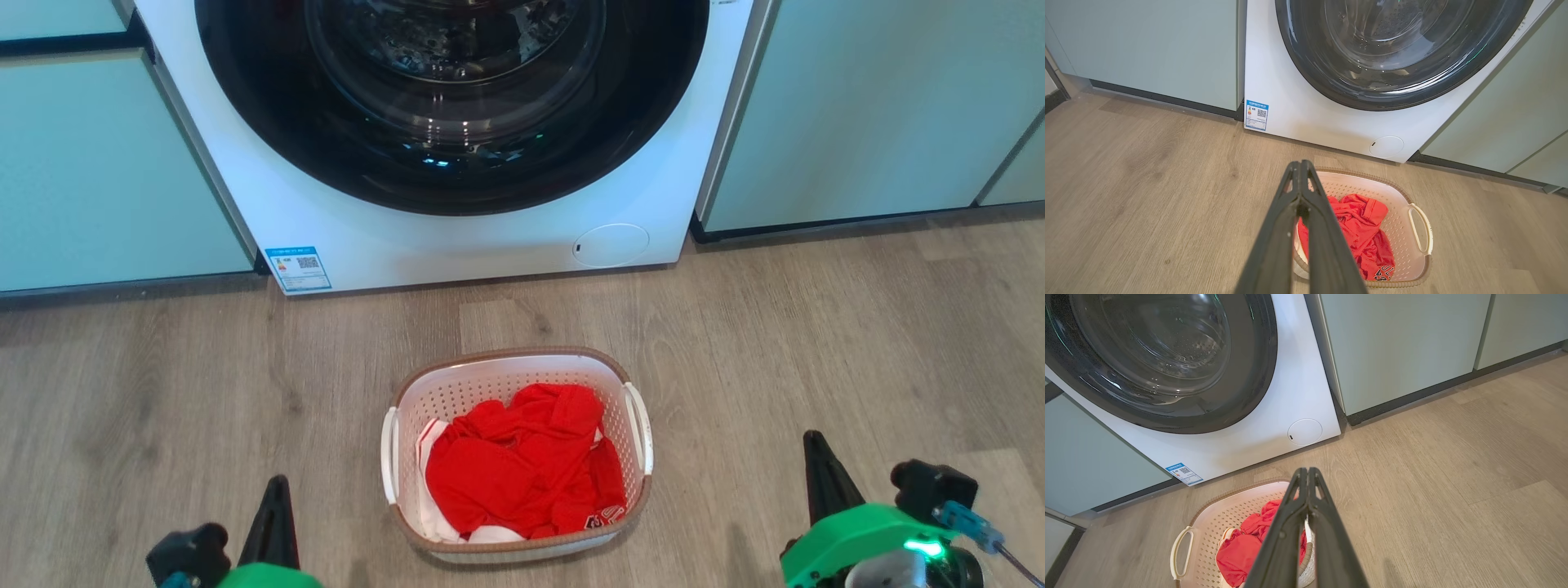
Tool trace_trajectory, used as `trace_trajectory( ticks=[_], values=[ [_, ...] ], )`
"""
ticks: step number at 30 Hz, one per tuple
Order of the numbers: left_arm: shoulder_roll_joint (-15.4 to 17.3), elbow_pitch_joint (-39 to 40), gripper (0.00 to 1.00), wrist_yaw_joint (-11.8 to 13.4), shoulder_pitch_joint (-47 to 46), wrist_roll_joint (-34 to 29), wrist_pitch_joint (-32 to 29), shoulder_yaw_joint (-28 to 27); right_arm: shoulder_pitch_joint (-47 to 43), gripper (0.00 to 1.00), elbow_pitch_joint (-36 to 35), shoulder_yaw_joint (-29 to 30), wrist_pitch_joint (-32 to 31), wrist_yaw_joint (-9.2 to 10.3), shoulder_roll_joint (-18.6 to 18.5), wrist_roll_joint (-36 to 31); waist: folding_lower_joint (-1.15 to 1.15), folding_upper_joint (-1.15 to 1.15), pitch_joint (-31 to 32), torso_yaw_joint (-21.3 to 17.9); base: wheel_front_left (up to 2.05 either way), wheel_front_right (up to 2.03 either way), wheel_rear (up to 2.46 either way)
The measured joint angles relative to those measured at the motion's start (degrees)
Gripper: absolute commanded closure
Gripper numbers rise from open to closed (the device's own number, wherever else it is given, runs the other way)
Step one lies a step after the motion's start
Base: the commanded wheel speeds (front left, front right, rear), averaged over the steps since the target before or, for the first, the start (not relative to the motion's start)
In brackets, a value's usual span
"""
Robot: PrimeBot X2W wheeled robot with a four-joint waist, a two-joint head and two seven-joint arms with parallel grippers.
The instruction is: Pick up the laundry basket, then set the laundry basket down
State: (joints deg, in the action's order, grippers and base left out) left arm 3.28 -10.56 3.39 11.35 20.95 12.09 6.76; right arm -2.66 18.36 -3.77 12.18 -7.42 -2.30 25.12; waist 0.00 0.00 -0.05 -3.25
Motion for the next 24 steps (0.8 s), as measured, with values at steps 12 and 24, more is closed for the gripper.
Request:
trace_trajectory(
  ticks=[12, 24],
  values=[
    [0.05, -0.93, 1.00, -1.38, -1.40, 8.18, -1.54, -0.34, 0.12, 1.00, -0.29, 0.65, -1.78, 0.00, -0.05, 7.72, 0.00, 0.00, -0.01, 0.36, 0.00, 0.00, 0.00],
    [0.14, -1.37, 1.00, -2.44, -3.42, 17.00, -3.54, -1.68, 1.37, 1.00, -0.70, 1.79, -3.57, 0.00, -0.19, 15.96, 0.00, 0.00, -0.03, 0.75, 0.00, 0.00, 0.00]
  ],
)
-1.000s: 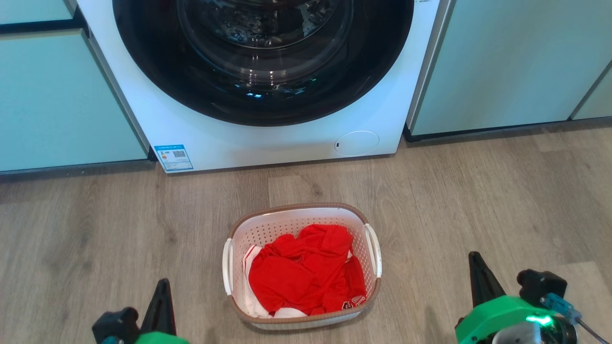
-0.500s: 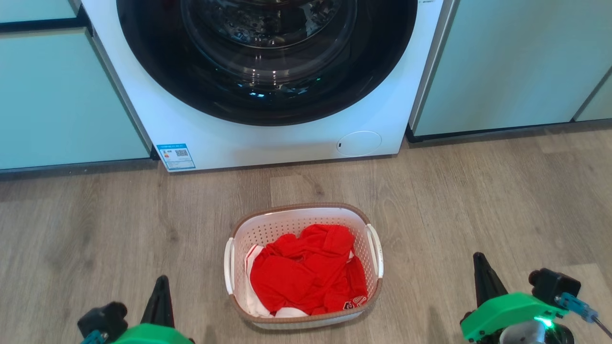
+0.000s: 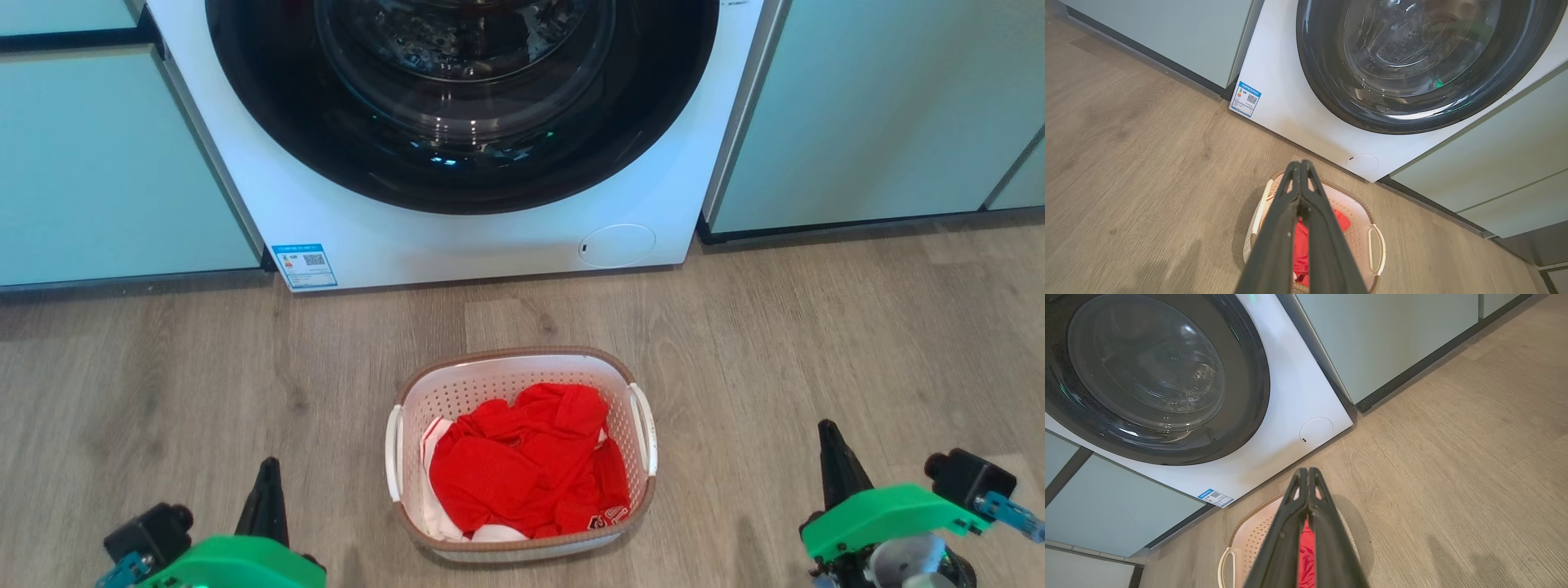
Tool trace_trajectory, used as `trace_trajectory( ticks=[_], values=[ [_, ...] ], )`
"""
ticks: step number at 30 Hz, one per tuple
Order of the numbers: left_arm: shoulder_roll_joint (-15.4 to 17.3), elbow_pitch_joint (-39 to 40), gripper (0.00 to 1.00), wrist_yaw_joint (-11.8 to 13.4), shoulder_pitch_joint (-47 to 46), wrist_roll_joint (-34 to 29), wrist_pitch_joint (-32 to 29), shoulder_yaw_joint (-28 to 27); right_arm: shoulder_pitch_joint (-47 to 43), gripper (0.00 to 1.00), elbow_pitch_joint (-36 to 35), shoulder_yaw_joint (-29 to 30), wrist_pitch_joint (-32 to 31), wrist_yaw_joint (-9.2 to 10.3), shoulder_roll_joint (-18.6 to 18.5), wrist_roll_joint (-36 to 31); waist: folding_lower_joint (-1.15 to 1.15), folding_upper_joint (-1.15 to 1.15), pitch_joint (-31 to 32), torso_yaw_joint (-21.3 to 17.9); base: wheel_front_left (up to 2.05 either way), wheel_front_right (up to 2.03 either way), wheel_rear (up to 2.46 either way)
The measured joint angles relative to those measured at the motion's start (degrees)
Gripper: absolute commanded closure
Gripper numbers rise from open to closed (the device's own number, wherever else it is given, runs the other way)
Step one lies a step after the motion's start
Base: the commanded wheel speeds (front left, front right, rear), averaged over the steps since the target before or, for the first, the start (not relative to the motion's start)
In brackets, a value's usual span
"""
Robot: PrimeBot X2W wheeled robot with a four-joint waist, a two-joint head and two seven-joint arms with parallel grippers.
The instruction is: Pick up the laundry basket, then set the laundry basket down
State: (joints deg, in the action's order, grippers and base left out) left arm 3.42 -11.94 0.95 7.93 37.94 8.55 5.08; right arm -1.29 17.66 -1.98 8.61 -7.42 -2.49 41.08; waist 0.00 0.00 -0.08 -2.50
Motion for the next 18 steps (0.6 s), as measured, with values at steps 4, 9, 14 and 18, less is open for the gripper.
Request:
trace_trajectory(
  ticks=[4, 9, 14, 18],
  values=[
    [0.01, -0.11, 1.00, -0.51, -0.02, 2.66, -0.51, -0.18, 0.00, 1.00, -0.03, 0.24, -0.57, 0.00, -0.01, 2.57, 0.00, 0.00, -0.01, 0.12, 0.00, 0.00, 0.00],
    [0.03, -0.32, 1.00, -1.00, -0.79, 6.08, -1.44, -0.35, 0.01, 1.00, -0.05, 0.59, -1.49, 0.00, -0.02, 5.66, 0.00, 0.00, -0.01, 0.27, 0.00, 0.00, 0.00],
    [0.05, -0.36, 1.00, -1.49, -1.61, 9.33, -2.01, -0.65, 0.02, 1.00, -0.16, 0.99, -2.24, 0.01, -0.03, 8.77, 0.00, 0.00, -0.02, 0.42, 0.00, 0.00, 0.00],
    [0.05, -0.52, 1.00, -1.96, -2.22, 12.01, -2.65, -1.27, 0.18, 1.00, -0.21, 1.51, -2.82, 0.01, -0.04, 11.26, 0.00, 0.00, -0.02, 0.54, 0.00, 0.00, 0.00]
  ],
)
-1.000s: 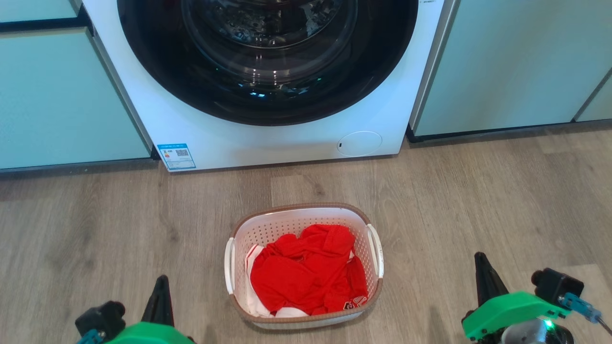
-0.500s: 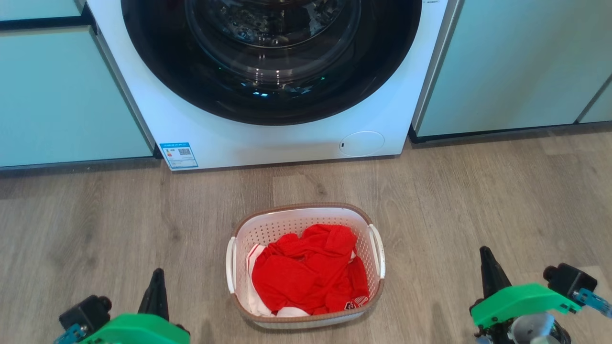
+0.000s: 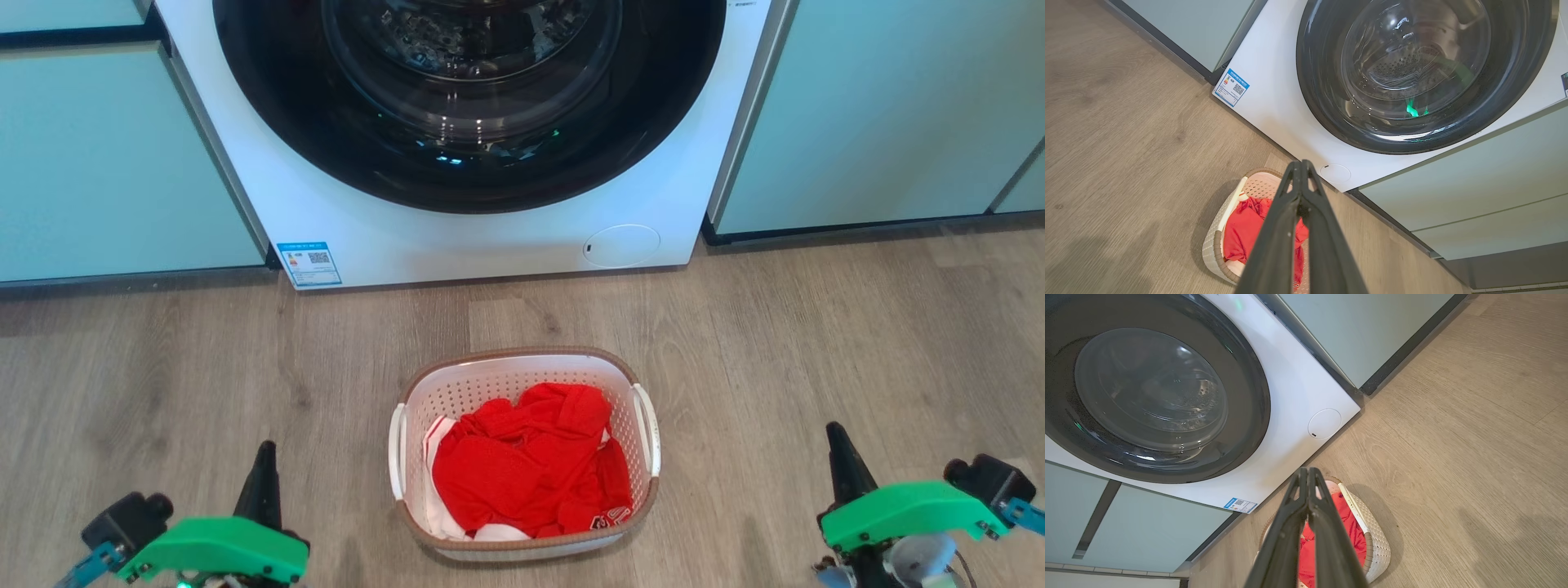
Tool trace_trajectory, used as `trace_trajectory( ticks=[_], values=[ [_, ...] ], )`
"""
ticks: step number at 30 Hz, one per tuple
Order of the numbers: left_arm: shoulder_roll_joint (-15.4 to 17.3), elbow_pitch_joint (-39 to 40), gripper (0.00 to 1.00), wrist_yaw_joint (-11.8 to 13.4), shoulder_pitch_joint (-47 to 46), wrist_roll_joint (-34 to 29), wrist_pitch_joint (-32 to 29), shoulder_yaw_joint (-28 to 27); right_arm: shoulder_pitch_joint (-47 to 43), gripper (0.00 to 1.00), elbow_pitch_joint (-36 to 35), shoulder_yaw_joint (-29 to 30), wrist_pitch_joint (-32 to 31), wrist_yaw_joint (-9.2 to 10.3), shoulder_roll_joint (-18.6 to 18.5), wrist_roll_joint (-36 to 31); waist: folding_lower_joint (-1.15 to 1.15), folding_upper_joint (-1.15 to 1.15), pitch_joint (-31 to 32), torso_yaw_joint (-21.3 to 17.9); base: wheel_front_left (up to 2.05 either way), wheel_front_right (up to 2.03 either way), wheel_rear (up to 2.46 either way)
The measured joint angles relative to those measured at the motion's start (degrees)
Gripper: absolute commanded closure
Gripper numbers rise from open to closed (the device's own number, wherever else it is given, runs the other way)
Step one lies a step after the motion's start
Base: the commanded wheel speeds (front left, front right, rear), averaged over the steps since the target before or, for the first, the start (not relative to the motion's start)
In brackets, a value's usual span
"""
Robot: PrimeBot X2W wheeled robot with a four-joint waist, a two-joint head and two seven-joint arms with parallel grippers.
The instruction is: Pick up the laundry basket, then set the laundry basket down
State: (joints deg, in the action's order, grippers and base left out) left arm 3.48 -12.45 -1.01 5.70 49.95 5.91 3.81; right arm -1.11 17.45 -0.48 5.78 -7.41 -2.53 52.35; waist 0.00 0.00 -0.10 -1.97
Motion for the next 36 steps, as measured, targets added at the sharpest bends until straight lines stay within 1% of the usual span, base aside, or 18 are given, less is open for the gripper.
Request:
trace_trajectory(
  ticks=[6, 22, 27, 36],
  values=[
    [0.02, -0.21, 1.00, -0.14, -0.09, 3.32, -0.85, -0.59, 0.93, 1.00, -0.05, 0.44, -0.68, 0.00, -0.02, 3.09, 0.00, 0.00, -0.01, 0.15, 0.00, 0.00, 0.00],
    [0.02, -1.07, 1.00, -2.01, -2.42, 13.83, -3.39, -1.79, 1.19, 1.00, -0.35, 1.93, -3.24, 0.00, -0.18, 13.03, 0.00, 0.00, -0.03, 0.63, 0.00, 0.00, 0.00],
    [0.03, -1.34, 1.00, -2.10, -2.60, 17.11, -4.04, -2.47, 1.94, 1.00, -0.37, 2.35, -4.19, 0.00, -0.20, 16.06, 0.00, 0.01, -0.03, 0.78, 0.00, 0.00, 0.00],
    [0.03, -1.59, 1.00, -3.10, -4.65, 23.02, -5.48, -2.90, 2.24, 1.00, -0.69, 3.02, -5.49, 0.00, -0.43, 21.52, 0.00, 0.01, -0.04, 1.05, 0.00, 0.00, 0.00]
  ],
)
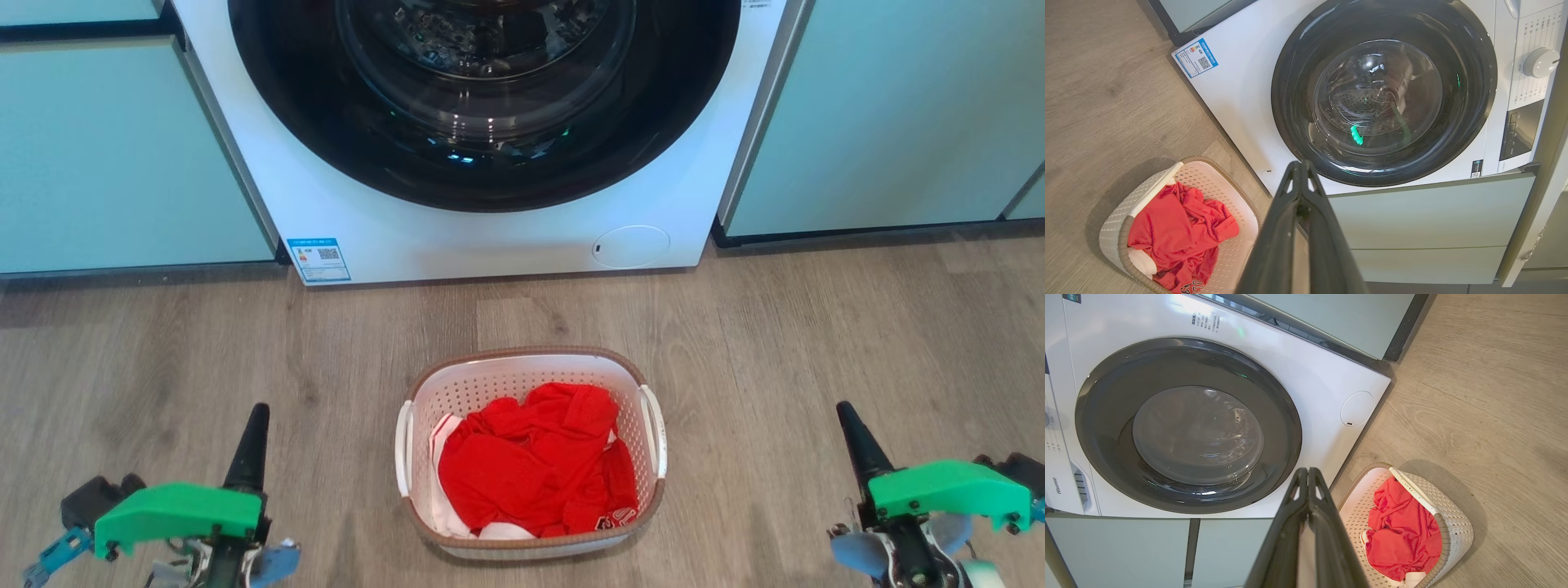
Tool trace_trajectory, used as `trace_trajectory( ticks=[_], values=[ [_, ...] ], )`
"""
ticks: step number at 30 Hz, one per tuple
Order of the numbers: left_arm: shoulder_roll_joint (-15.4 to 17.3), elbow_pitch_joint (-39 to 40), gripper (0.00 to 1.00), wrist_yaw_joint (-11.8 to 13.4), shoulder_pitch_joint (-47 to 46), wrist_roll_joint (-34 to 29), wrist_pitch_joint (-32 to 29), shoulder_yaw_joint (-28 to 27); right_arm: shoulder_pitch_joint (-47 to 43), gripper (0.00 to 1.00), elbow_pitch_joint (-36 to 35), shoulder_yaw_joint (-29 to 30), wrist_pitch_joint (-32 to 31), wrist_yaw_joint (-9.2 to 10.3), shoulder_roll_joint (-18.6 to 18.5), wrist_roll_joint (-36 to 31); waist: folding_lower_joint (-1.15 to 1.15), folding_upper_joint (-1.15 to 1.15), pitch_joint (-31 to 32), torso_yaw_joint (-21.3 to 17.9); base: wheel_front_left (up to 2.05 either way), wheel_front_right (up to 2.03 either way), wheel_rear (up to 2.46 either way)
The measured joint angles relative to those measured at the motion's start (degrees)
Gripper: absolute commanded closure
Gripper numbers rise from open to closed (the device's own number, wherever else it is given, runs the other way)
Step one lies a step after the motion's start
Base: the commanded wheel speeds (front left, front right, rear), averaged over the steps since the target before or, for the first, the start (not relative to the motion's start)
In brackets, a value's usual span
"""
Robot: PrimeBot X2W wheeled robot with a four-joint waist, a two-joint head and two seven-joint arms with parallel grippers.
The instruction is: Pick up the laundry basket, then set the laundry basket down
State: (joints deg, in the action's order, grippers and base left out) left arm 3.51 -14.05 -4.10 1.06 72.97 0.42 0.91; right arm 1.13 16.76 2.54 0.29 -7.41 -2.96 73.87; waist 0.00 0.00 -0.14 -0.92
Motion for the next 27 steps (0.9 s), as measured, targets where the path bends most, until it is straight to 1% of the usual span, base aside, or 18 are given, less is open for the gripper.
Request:
trace_trajectory(
  ticks=[26, 27],
  values=[
    [-0.03, -1.40, 1.00, -2.24, -2.60, 16.93, -4.25, -3.13, 1.19, 1.00, -0.42, 2.89, -4.36, 0.00, -0.02, 15.94, 0.00, 0.00, -0.03, 0.78, 0.00, 0.00, 0.00],
    [-0.03, -1.40, 1.00, -2.24, -2.60, 16.93, -4.25, -3.13, 1.19, 1.00, -0.42, 2.89, -4.36, 0.00, -0.02, 15.94, 0.00, 0.00, -0.03, 0.78, 0.00, 0.00, 0.00]
  ],
)
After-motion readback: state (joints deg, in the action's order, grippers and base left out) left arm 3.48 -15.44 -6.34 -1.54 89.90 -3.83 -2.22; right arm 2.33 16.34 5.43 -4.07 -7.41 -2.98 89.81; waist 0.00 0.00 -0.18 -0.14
